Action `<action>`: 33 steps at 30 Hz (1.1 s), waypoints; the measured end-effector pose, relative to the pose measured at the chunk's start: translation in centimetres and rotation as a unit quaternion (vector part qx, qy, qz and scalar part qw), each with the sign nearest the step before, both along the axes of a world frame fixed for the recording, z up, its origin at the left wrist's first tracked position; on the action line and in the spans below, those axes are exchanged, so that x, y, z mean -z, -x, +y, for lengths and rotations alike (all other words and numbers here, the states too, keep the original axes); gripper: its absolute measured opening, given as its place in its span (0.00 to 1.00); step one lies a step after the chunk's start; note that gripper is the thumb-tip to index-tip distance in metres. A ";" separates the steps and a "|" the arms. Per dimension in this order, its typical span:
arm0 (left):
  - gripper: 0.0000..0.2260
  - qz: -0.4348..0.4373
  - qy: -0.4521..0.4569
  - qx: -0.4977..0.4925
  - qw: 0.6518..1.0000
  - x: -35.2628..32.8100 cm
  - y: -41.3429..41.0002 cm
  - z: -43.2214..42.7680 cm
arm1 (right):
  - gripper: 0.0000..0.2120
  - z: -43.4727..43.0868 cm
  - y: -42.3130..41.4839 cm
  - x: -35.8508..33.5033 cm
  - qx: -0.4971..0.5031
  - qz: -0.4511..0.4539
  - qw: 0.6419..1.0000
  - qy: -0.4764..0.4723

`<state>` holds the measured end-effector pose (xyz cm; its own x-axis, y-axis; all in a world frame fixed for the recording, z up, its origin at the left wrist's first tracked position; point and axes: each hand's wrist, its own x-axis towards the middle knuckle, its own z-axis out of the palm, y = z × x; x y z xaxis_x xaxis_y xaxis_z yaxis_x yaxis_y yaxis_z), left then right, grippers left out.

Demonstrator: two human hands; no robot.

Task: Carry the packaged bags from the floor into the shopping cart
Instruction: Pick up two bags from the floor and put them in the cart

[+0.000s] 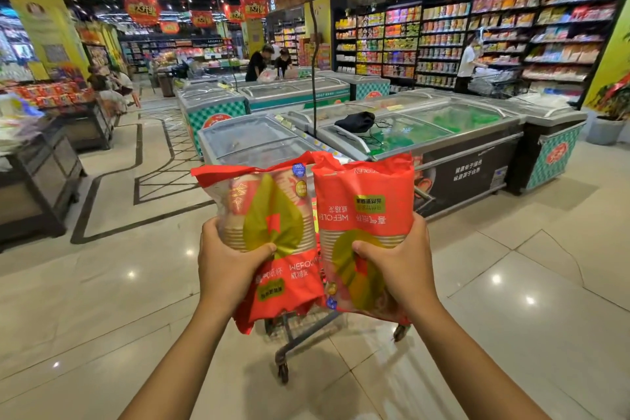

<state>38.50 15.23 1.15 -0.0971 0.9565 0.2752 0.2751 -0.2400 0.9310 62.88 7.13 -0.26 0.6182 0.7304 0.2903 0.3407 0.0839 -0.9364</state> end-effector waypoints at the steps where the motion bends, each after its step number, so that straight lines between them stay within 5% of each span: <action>1: 0.36 0.000 0.001 0.001 1.000 0.2 -0.2 1.5 | 0.44 1.4 -0.2 0.1 0.001 -0.001 1.000 0.001; 15: 0.46 -0.004 0.042 -0.007 0.999 2.5 -1.4 25.5 | 0.40 23.9 -4.5 0.8 0.016 0.004 0.999 0.038; 33: 0.37 -0.005 0.167 -0.046 0.985 11.2 -9.4 50.2 | 0.44 51.5 -13.7 10.8 -0.056 0.061 0.990 0.116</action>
<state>47.93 65.44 -10.07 -0.1877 0.9807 -0.0543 0.2726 0.1051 0.9564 76.63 58.60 -11.04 0.5505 0.8341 0.0349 0.2242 -0.1074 -0.9686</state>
